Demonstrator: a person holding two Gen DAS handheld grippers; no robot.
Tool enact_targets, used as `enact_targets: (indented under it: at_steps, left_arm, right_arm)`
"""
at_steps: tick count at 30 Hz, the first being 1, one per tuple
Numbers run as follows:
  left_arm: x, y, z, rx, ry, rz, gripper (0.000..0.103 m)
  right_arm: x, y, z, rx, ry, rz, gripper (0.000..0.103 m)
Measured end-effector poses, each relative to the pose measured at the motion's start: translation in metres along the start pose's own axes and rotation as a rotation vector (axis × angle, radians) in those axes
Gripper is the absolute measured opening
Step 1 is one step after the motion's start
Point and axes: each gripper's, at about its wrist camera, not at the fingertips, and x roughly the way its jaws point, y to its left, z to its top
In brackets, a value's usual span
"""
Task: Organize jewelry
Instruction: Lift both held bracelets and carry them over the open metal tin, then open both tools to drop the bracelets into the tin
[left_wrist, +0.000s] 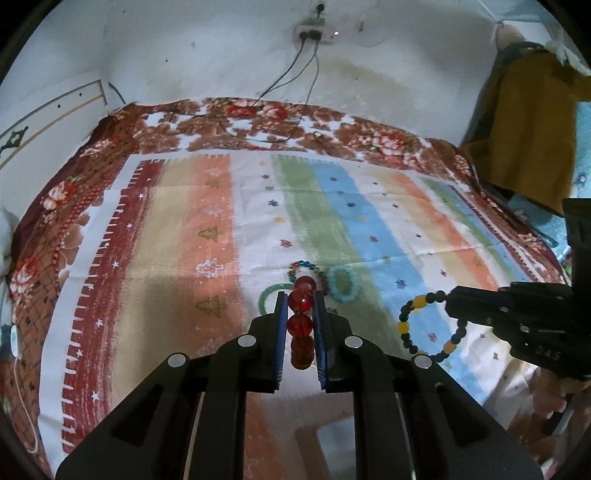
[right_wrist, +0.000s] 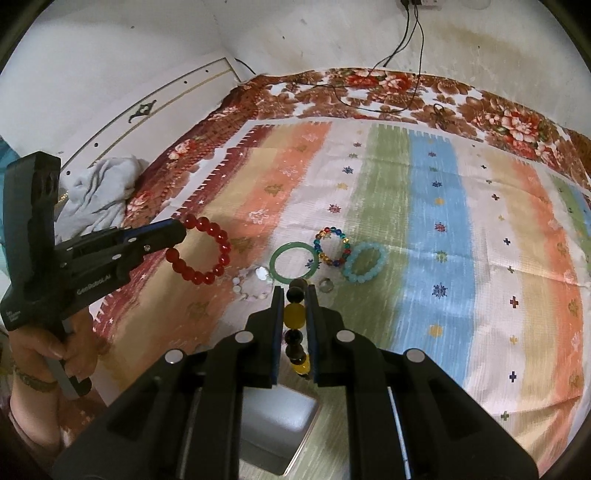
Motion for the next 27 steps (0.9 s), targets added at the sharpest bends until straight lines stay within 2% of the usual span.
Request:
enact_targets:
  at_steps: [9,27]
  left_arm:
    - [-0.021,-0.018,-0.025,0.039,-0.005,-0.051,0.013]
    - [-0.040,-0.036,-0.080,0.074,0.046,-0.113,0.013]
  right_arm:
    - [-0.020,0.015,-0.021,-0.013,-0.019,0.048,0.013]
    - [-0.023,0.026,-0.066,-0.014,0.030,0.069,0.013]
